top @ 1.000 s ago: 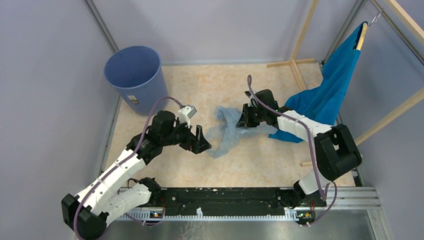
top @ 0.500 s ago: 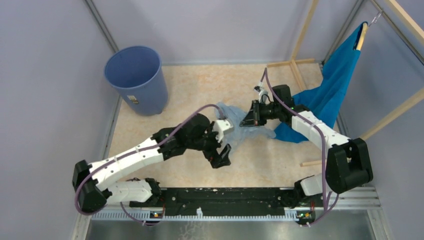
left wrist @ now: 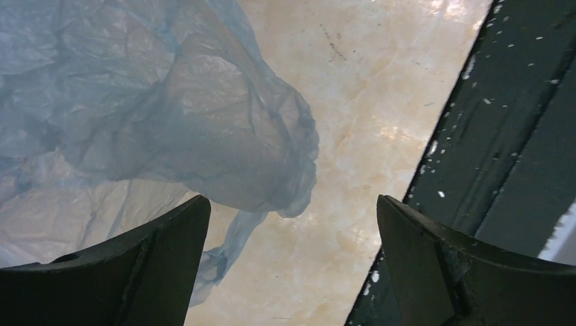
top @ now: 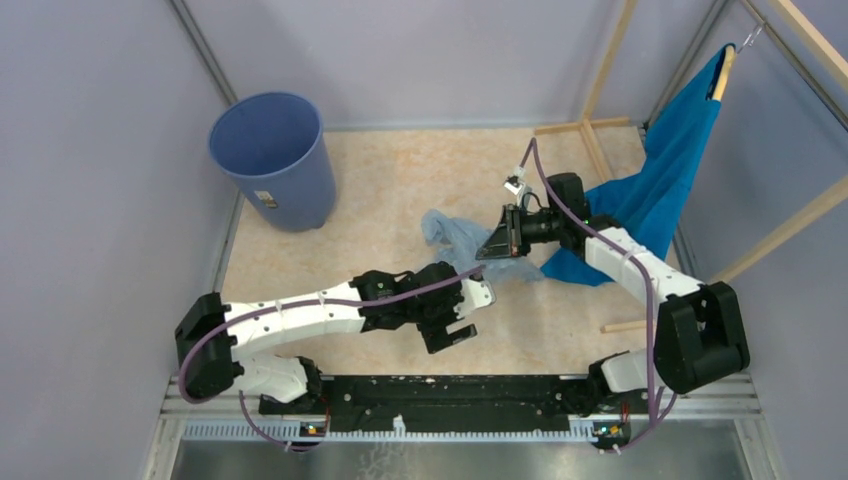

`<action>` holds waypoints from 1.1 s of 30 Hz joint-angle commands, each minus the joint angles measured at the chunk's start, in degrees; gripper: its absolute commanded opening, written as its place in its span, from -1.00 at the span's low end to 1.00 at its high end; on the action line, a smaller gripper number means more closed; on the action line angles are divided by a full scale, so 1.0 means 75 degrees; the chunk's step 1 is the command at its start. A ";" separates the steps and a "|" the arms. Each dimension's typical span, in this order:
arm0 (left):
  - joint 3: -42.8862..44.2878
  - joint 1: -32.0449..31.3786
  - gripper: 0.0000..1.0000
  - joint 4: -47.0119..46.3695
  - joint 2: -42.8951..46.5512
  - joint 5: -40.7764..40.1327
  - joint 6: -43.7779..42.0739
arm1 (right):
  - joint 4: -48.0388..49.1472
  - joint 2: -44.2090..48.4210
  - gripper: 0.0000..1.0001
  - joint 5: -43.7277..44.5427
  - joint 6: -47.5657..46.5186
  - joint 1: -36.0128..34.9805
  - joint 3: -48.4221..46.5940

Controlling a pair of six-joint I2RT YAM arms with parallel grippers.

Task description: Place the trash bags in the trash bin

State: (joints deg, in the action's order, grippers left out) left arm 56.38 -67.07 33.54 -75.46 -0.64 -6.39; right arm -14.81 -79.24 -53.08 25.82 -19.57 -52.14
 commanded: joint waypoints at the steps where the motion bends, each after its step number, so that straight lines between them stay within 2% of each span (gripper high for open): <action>1: -0.0159 -0.0285 0.97 -0.0025 -0.0210 -0.1479 -0.0483 | 0.0473 0.0337 -0.99 -0.0489 0.0285 0.0061 -0.0010; 9: -0.0333 -0.0690 0.94 -0.0546 -0.0188 -0.2542 -0.0014 | 0.0479 0.0842 -0.99 -0.0433 0.1016 0.0049 -0.0002; 14: -0.0074 -0.0690 0.56 -0.0697 -0.0250 -0.3063 0.0663 | 0.1019 0.1234 -0.99 -0.0186 0.1702 0.0035 0.0225; 17: 0.0049 -0.0690 0.09 -0.0677 -0.0093 -0.3302 0.1074 | 0.1055 0.1369 -0.99 0.0036 0.1783 0.0018 0.0318; 20: -0.0092 -0.0690 -0.31 -0.0849 0.0299 -0.3291 0.1723 | 0.0351 0.1425 -0.96 0.0568 0.1405 0.0020 0.0176; 22: -0.0177 -0.0690 -0.60 -0.0893 0.0591 -0.2858 0.2325 | 0.0002 0.1453 -0.77 0.0958 0.1219 0.0000 0.0065; 24: -0.0375 -0.0685 -0.99 -0.1146 0.0987 -0.2370 0.2966 | -0.0266 0.1494 -0.27 0.1321 0.1024 -0.0041 0.0009; 26: -0.0711 -0.0670 -1.00 -0.1611 0.1453 -0.1940 0.3586 | -0.0781 0.1525 0.22 0.1984 0.0588 -0.0061 -0.0165; 28: -0.1057 -0.0572 -1.00 -0.2158 0.1945 -0.1401 0.4058 | -0.1347 0.1556 0.51 0.2669 0.0079 -0.0083 -0.0443; 33: -0.1356 0.0407 -1.00 -0.2730 0.2926 0.0709 0.4770 | -0.1788 0.1860 0.79 0.3349 -0.0438 -0.0110 -0.0788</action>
State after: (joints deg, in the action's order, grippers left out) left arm 47.62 -69.28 20.47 -57.84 -9.02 22.06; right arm -24.88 -69.14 -34.61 27.94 -19.86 -53.74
